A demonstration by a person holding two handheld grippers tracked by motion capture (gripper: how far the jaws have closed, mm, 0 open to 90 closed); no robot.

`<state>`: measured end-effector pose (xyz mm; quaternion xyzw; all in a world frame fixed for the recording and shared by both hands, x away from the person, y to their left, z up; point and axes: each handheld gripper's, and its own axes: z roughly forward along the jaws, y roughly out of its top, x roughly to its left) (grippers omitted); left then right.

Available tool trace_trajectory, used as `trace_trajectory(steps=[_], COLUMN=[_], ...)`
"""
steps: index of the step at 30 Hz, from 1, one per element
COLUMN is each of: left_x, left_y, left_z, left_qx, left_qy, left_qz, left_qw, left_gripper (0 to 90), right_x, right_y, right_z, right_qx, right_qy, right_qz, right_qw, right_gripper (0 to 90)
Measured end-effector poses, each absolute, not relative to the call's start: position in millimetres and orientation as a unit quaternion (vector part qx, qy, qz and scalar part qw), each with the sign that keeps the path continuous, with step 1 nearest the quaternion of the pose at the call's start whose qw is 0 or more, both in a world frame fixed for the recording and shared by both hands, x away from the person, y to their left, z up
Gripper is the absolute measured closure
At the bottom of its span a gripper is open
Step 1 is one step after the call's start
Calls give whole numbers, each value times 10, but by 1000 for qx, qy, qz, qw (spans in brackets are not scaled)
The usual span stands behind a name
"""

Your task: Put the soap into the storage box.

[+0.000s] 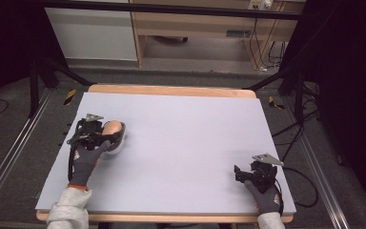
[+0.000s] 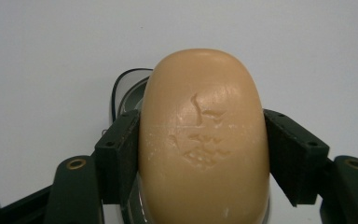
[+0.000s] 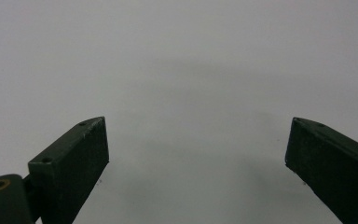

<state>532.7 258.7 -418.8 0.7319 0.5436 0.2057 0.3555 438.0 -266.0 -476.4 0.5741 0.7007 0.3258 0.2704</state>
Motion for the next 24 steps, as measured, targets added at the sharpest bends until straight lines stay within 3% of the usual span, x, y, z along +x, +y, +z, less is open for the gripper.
trace_trajectory(steps=[24], left_x=[5374], left_y=[2572], left_z=[-4294], left_qx=[732], left_qy=[551], left_qz=[199], left_qw=[347], left_gripper=[314], right_x=[4376], right_y=[-2661], right_z=[-4761], right_qx=[574], right_qy=[701], right_qz=[326], right_qw=[270], right_gripper=[62])
